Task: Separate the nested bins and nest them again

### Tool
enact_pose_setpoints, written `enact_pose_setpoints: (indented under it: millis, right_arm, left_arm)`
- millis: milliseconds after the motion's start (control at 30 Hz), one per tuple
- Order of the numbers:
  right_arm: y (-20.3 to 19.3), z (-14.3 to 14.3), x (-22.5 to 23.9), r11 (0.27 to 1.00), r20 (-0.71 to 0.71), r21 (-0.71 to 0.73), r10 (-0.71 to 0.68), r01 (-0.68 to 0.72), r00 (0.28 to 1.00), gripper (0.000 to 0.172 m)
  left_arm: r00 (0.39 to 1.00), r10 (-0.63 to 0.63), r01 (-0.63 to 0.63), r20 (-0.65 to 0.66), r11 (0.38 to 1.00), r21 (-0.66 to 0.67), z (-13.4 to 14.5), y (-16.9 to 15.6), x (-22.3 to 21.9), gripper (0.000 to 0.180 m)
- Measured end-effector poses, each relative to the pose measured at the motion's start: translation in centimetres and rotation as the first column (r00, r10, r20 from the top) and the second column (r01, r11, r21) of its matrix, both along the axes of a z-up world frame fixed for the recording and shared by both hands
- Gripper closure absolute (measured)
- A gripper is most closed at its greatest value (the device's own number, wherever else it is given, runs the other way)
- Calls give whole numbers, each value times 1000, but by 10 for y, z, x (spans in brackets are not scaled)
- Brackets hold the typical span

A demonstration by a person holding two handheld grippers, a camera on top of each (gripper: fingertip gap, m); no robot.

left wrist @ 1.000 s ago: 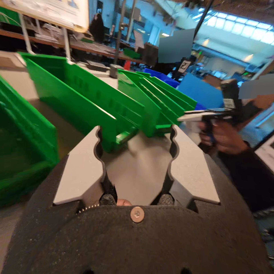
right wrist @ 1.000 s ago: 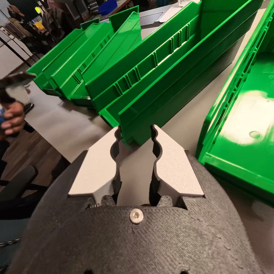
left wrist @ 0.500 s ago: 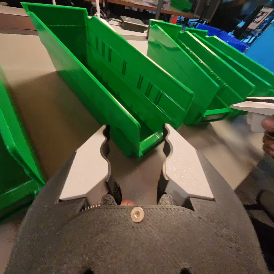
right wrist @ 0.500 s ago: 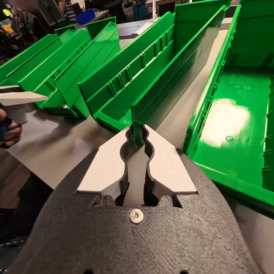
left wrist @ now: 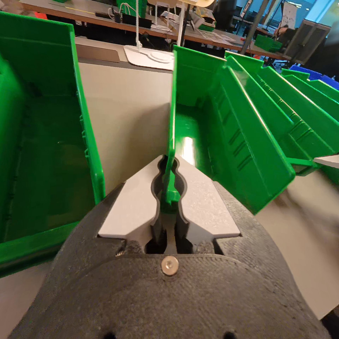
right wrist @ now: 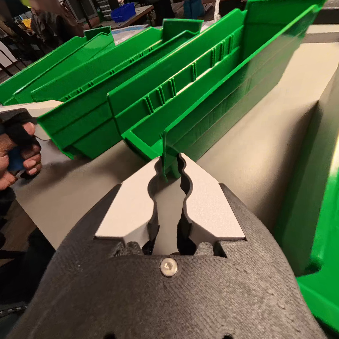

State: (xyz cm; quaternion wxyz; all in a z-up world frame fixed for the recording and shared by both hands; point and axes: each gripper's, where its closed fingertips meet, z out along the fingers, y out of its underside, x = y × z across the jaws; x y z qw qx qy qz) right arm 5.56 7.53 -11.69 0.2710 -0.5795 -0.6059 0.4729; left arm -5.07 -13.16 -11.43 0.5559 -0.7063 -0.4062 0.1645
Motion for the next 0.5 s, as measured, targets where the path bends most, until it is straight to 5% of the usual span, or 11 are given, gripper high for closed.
enact_pose_setpoints:
  millis: [333, 500]
  right_arm:
    - [12, 6, 17, 998, -27, -44, -38, 37, 999, 158]
    - [10, 6, 29, 999, -12, -41, -10, 9, 1000, 148]
  left_arm:
    - [987, 142, -151, 71, 976, 157, 4, 5, 4, 176]
    - [989, 75, -108, 130, 957, 269, 6, 16, 17, 165]
